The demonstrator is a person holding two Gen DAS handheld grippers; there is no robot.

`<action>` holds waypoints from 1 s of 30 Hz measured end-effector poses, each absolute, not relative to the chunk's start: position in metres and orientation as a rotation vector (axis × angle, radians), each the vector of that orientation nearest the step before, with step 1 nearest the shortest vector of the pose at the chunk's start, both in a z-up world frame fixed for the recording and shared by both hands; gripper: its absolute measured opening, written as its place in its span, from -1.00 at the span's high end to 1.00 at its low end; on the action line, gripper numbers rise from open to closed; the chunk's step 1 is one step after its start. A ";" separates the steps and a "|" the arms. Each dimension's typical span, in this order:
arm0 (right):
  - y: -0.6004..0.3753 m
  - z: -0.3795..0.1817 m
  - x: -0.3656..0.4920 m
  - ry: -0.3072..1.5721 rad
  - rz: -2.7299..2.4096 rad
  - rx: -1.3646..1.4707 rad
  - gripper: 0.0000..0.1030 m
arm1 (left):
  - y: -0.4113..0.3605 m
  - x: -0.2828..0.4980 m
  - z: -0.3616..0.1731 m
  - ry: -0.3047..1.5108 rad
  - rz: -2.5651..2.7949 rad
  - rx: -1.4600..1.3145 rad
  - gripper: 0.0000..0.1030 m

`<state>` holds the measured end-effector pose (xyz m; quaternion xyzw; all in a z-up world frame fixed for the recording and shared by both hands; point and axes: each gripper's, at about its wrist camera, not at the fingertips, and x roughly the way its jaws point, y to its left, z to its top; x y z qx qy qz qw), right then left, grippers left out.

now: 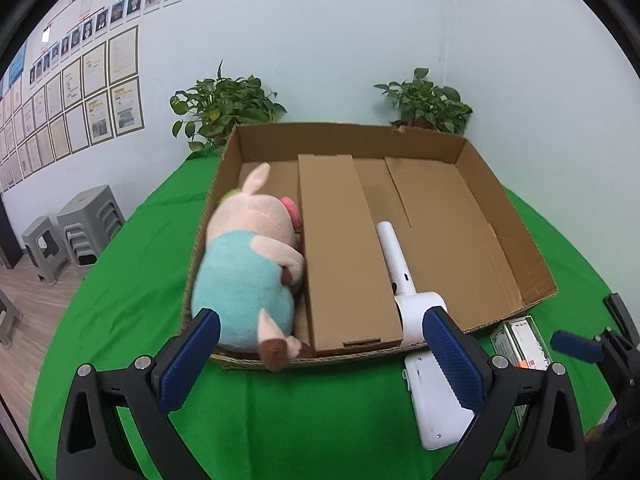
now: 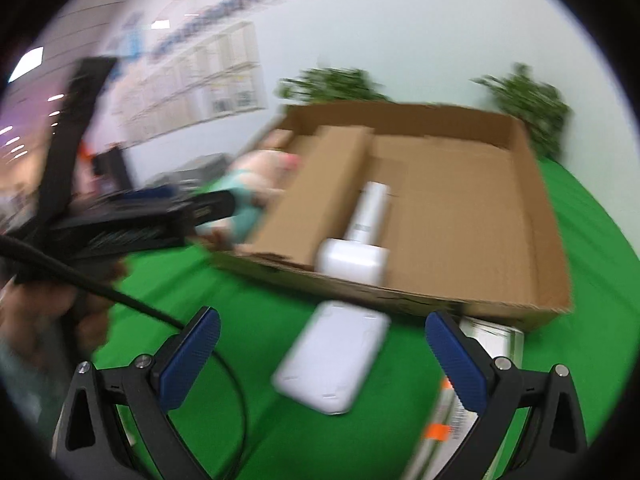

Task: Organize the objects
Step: 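Move the right gripper toward the white rectangular pad on the table, then grasp the white pad with the right gripper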

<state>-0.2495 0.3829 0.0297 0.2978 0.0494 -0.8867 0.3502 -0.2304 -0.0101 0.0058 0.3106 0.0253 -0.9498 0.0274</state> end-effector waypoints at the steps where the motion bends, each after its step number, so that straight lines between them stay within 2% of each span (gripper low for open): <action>1: 0.382 0.033 -0.243 0.114 -2.252 0.750 -0.98 | -0.017 -0.228 0.011 0.087 -2.942 0.949 -0.99; 6: 0.373 0.022 -0.240 0.076 -2.220 0.786 -0.99 | -0.031 -0.223 0.008 0.078 -3.008 1.049 -0.99; 8: 0.364 0.006 -0.249 0.082 -2.249 0.887 -0.98 | -0.029 -0.227 -0.010 0.176 -3.050 1.194 -0.95; 13: 0.340 -0.017 -0.257 0.196 -2.316 0.999 -0.98 | -0.040 -0.242 -0.054 0.551 -3.040 1.477 -0.93; 17: 0.329 -0.033 -0.266 0.240 -2.332 1.079 -0.98 | -0.054 -0.248 -0.070 0.678 -2.976 1.548 -0.84; 20: 0.327 -0.044 -0.272 0.264 -2.346 1.125 -0.94 | -0.059 -0.246 -0.074 0.700 -2.973 1.565 -0.78; 24: 0.329 -0.056 -0.277 0.309 -2.363 1.174 -0.50 | -0.062 -0.243 -0.081 0.716 -2.969 1.598 -0.64; 26: 0.331 -0.059 -0.277 0.315 -2.354 1.192 -0.45 | -0.062 -0.244 -0.082 0.740 -2.972 1.604 -0.63; 30: 0.336 -0.058 -0.272 0.315 -2.337 1.179 -0.37 | -0.061 -0.248 -0.088 0.768 -2.962 1.636 -0.49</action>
